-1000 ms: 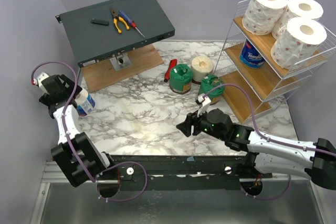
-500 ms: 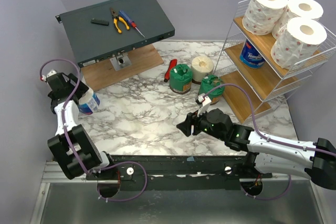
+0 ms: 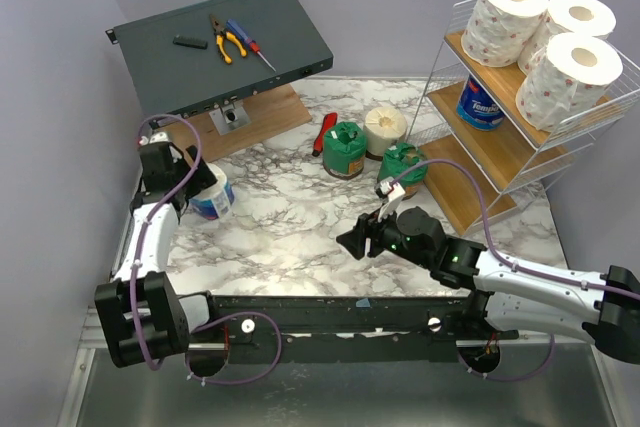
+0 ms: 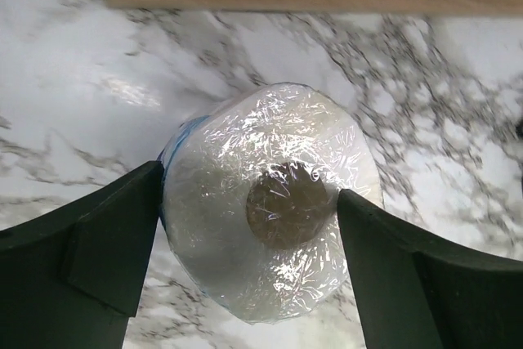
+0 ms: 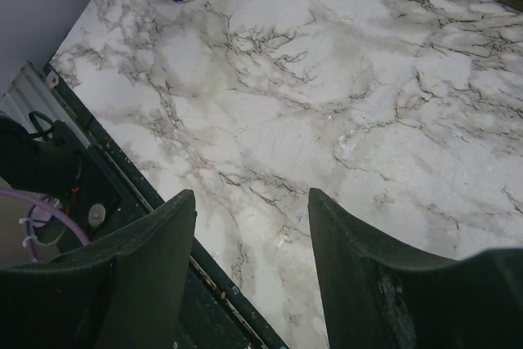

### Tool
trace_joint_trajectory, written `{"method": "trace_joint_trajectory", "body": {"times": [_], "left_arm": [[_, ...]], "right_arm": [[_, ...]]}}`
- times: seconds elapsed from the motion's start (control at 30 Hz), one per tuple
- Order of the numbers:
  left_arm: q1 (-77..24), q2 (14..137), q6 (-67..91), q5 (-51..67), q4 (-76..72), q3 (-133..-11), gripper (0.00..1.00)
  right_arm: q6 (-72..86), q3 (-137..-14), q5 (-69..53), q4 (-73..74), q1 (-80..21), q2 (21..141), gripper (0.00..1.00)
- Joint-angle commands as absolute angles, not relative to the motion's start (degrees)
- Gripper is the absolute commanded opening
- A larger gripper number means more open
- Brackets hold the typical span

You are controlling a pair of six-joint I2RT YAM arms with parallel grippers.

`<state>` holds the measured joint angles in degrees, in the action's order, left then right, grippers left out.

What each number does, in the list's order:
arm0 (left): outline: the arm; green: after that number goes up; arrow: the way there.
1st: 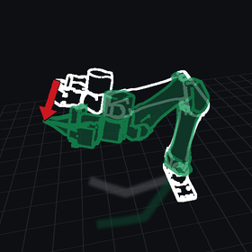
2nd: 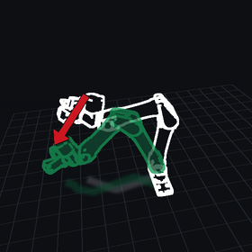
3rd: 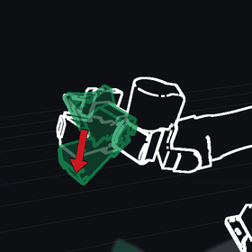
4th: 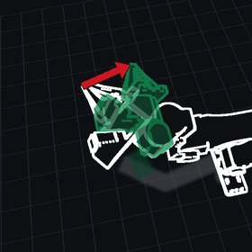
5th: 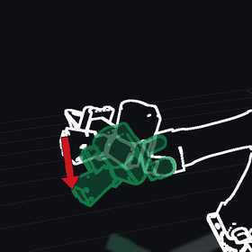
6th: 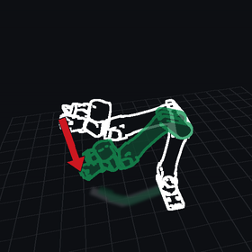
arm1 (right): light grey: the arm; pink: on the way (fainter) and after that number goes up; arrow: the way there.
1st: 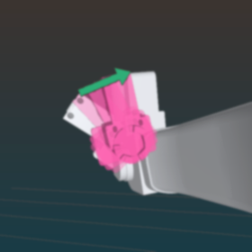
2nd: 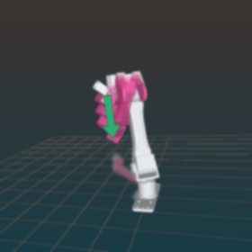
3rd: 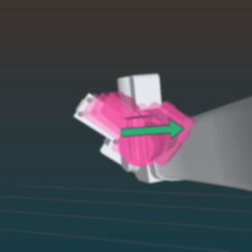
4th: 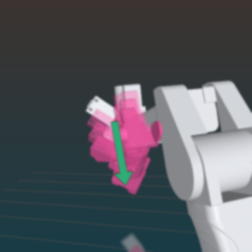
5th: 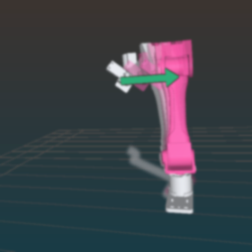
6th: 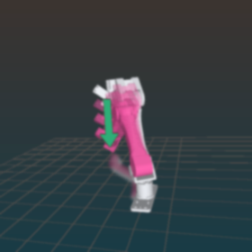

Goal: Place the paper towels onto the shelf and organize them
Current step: Adjust the paper towel at the center of the board.

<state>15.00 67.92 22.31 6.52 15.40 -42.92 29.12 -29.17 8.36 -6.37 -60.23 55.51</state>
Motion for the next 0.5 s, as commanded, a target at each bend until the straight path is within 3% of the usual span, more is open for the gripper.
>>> {"method": "trace_joint_trajectory", "body": {"times": [0.0, 0.27, 0.47], "left_arm": [[7.9, 66.3, 20.2, 8.3, 21.2, -41.2, 0.82], [-6.4, 61.3, 23.5, 10.8, 21.3, -37.9, 0.76], [-16.7, 59.2, 28.0, 16.1, 15.8, -36.3, 0.74]], "right_arm": [[30.0, -29.9, 10.3, -6.9, -60.6, 56.3, 0.61], [32.6, -31.9, 13.2, -7.5, -60.6, 57.7, 0.61], [35.7, -35.7, 12.8, -7.7, -60.6, 63.0, 0.69]]}}
